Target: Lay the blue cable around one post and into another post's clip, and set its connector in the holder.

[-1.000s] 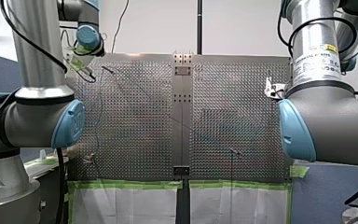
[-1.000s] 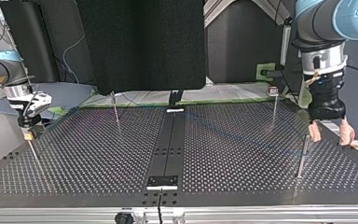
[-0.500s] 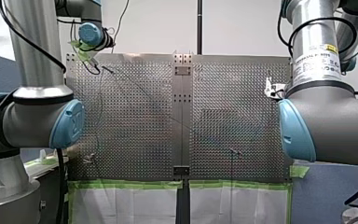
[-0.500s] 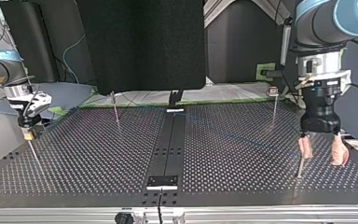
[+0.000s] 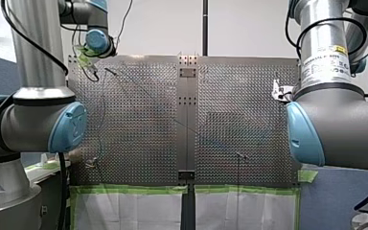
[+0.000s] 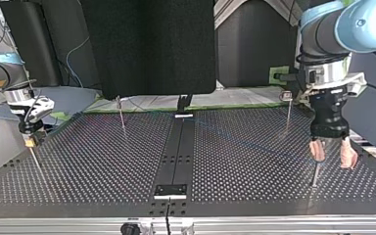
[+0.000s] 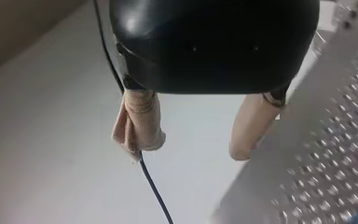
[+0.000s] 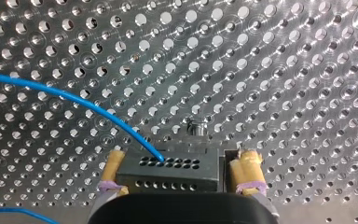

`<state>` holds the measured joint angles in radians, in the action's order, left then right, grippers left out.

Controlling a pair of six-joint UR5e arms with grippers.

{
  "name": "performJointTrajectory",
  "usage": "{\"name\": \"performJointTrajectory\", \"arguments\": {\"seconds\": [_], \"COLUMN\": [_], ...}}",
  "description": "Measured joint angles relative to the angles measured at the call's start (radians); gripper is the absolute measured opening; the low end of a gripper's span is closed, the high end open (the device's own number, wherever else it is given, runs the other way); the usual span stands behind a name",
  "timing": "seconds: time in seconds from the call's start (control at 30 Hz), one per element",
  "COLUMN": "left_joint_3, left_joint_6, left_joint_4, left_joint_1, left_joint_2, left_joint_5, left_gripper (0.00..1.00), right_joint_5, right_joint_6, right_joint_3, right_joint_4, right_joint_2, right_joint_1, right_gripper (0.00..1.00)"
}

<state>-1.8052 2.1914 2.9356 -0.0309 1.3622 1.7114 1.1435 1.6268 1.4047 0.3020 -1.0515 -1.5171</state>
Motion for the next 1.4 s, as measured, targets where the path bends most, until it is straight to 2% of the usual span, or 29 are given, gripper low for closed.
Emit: {"name": "performJointTrajectory", "arguments": {"seconds": [0.27, 1.13, 1.4], "left_joint_3": [0.000, -0.001, -0.010], "left_joint_6": [-0.066, -0.290, -0.363], "left_joint_4": [0.000, 0.003, 0.030], "left_joint_1": [0.009, 0.024, 0.036], "left_joint_2": [0.001, -0.001, -0.001], "left_joint_5": [0.036, 0.039, 0.047], "left_gripper": [1.00, 1.00, 1.00], "right_joint_5": [0.000, 0.000, 0.000], "right_joint_6": [0.000, 0.000, 0.000], "right_joint_3": [0.000, 0.000, 0.000], "right_joint_4": [0.000, 0.000, 0.000], "right_joint_2": [0.000, 0.000, 0.000], "right_joint_1": [0.000, 0.000, 0.000], "right_gripper": [1.00, 1.00, 1.00]}}
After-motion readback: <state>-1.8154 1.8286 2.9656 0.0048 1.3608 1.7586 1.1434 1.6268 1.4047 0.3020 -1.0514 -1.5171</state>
